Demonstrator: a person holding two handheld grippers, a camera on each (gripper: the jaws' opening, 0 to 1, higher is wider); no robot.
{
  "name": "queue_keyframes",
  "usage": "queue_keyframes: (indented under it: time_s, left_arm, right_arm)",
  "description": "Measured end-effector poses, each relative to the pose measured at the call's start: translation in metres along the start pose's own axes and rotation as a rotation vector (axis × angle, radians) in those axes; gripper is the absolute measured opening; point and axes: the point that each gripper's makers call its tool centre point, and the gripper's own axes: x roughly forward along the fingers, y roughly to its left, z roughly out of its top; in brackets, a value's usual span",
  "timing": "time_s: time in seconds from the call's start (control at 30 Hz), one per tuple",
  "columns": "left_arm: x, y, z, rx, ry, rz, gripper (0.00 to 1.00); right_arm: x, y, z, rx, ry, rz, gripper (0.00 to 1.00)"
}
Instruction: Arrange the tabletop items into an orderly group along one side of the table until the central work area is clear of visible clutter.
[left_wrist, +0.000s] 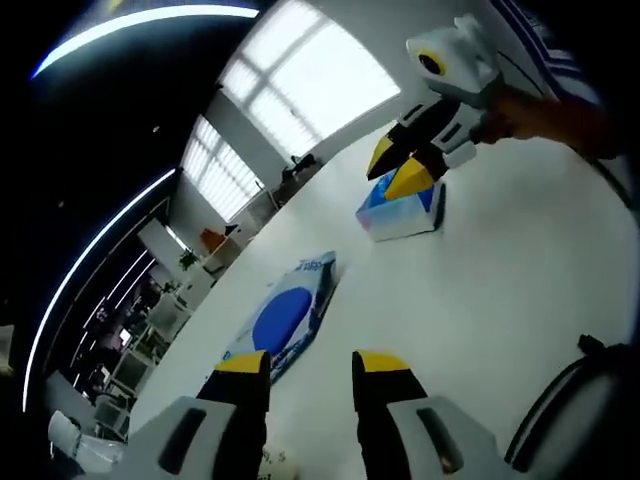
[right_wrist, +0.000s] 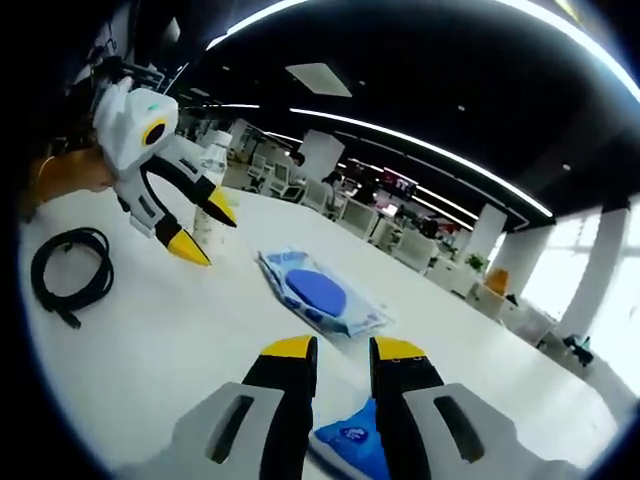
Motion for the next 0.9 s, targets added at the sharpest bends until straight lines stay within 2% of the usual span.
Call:
queue_keyframes:
  time_s: [0.23, 0.43, 0.57, 0.77, 0.9]
  left_arm:
    - [-0.005, 0.01, -0.001, 0.022, -0.001, 0.027, 0.33]
    - [-0.008, 0.016, -0.004, 0.044, 0.005, 0.015, 0.37]
    - [-0.011, 0.024, -0.009, 0.121, 0.049, 0.03, 0.39]
    - [-0.007, 0.029, -0.011, 0.158, 0.057, 0.034, 0.39]
    - [-0.003, 0.034, -0.016, 0.175, 0.065, 0.048, 0.39]
  right_arm:
    - [0.001, 0.006, -0.001, -0.019, 0.011, 0.024, 0.2]
    - [0.004, 0.014, 0.003, -0.023, 0.012, 0.05, 0.25]
    - [0.01, 0.019, 0.001, -0.066, 0.037, 0.065, 0.28]
    - [0.015, 0.024, -0.003, -0.1, 0.07, 0.084, 0.27]
    - [0.021, 0.019, -0.003, -0.112, 0.084, 0.096, 0.27]
